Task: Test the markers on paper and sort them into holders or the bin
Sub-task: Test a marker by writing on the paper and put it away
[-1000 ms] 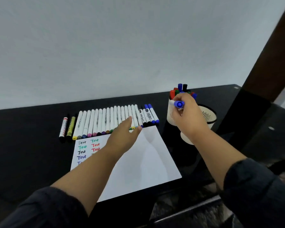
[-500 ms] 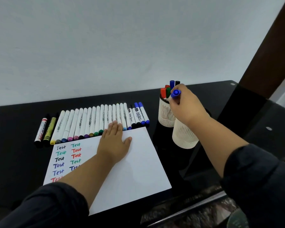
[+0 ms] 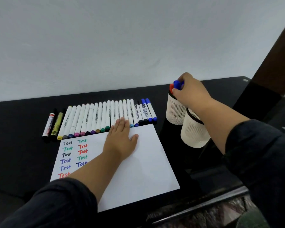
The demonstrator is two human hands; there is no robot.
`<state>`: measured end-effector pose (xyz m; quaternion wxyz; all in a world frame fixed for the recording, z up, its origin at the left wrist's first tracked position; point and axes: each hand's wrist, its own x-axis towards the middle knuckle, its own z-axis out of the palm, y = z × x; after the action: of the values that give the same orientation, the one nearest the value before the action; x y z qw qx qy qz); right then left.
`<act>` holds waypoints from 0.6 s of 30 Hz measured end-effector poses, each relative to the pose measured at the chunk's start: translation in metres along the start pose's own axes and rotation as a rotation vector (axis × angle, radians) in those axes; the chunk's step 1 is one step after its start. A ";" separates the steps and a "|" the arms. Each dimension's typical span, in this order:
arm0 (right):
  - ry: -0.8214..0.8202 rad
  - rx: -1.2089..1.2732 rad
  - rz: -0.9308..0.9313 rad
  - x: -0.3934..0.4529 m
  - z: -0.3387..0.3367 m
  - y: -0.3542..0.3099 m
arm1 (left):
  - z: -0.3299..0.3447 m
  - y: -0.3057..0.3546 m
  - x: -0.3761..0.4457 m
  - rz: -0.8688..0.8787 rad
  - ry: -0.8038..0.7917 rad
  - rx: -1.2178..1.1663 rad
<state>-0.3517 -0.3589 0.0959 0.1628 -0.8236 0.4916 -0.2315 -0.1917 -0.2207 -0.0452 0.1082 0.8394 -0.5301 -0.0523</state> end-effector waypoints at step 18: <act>0.151 -0.153 -0.184 -0.011 0.008 -0.001 | -0.002 0.000 -0.004 -0.011 0.014 -0.033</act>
<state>-0.3513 -0.3489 0.0870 0.0400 -0.8555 0.4410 -0.2685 -0.1932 -0.2169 -0.0433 0.1256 0.8407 -0.5237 -0.0557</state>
